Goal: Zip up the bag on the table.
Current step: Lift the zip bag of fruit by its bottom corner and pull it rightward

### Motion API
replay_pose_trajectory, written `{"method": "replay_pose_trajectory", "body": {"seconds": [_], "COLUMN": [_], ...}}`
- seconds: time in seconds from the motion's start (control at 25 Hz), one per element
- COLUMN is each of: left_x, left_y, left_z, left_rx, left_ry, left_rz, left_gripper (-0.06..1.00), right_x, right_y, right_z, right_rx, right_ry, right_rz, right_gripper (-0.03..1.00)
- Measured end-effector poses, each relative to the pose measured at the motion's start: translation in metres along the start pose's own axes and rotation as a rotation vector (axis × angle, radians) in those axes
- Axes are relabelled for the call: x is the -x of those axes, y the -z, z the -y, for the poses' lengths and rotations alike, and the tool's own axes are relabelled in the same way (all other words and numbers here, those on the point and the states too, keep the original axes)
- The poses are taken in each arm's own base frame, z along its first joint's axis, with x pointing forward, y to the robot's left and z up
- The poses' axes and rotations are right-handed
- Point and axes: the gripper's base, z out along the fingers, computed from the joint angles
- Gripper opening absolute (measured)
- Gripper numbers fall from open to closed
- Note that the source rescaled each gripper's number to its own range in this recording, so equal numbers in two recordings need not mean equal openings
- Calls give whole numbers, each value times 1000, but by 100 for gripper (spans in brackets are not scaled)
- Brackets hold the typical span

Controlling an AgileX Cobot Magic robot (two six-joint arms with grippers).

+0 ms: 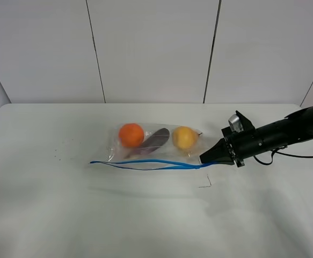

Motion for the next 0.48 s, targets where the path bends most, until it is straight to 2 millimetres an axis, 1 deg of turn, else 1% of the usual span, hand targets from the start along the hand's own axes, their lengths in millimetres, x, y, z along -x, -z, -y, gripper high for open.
{"method": "replay_pose_trajectory", "body": {"seconds": [0.08,0.16,0.32,0.4,0.48], "left_x": [15,34,80,103,123], "left_y": [-9,-23,-62,-86,-106], "left_z": [3,6,7,7,8], "left_rx": [-38,-67,-95,-106,-116], "left_ry": [-37,-86,-150,-171,-222], "left_rz": [-46,-77,-132,-170,-190], "left_gripper": [100,100,100,100,100], "right_x": [1,0,0,0,0], "right_y": [2,2,2,2,2], "right_z": [-3,-3,-3,-3,-3], "right_rx": [-2,-3,-5,-5,-5], "right_ry": [6,-3,-14,-17,-17], "right_rz": [4,3,-1,-1,-1], "right_gripper": [0,0,0,0,0]}}
